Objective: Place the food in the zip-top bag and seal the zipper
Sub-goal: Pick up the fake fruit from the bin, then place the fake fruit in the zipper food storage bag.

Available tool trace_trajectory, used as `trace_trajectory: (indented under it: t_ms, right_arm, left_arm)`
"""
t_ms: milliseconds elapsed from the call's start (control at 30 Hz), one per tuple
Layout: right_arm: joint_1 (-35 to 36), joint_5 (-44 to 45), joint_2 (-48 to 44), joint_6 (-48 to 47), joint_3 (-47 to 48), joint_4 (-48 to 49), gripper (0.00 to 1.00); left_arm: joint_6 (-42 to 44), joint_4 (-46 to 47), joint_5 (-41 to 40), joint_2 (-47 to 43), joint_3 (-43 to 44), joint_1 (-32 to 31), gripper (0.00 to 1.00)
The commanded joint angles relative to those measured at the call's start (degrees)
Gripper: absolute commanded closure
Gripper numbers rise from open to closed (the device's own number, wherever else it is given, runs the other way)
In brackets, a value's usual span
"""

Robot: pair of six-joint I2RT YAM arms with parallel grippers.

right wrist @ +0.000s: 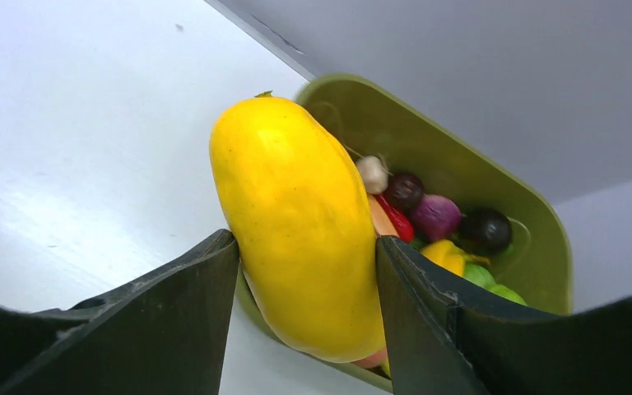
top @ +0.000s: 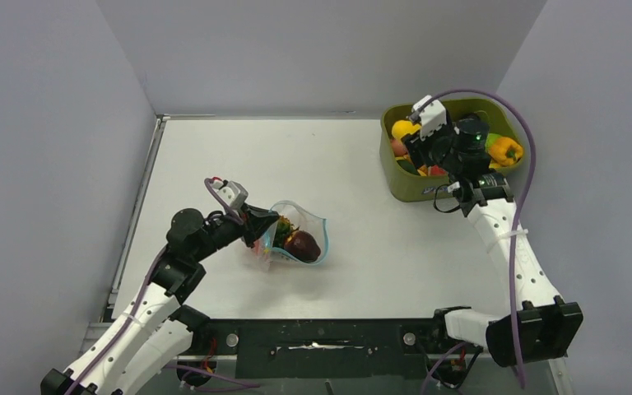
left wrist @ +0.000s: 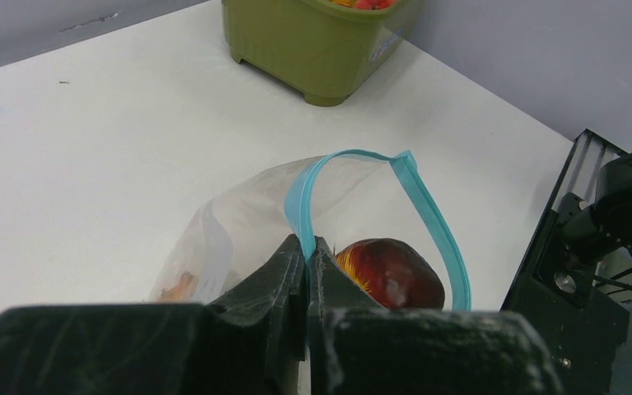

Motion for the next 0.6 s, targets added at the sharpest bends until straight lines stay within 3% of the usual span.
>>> trace_trajectory:
  t_ms: [0,367,567]
  right_arm:
    - [6.2,-3.8,-6.9,3.5,-4.7,6.1,0.73]
    - [25.1,-9.2,-16.1,10.1,-12.7,12.2,0.72]
    - [34.5,-9.8,-16.1,14.6,-15.4,17.5,0.72]
  left_arm:
    - [1.6,-0.7,-1.6,0.3,5.6,0.3,1.0]
    - [0.8,-0.9,-1.8,1.4,7.0,0.3,1.0]
    - [-0.1,-0.9,-2.0,1.5,6.9,0.3,1.0]
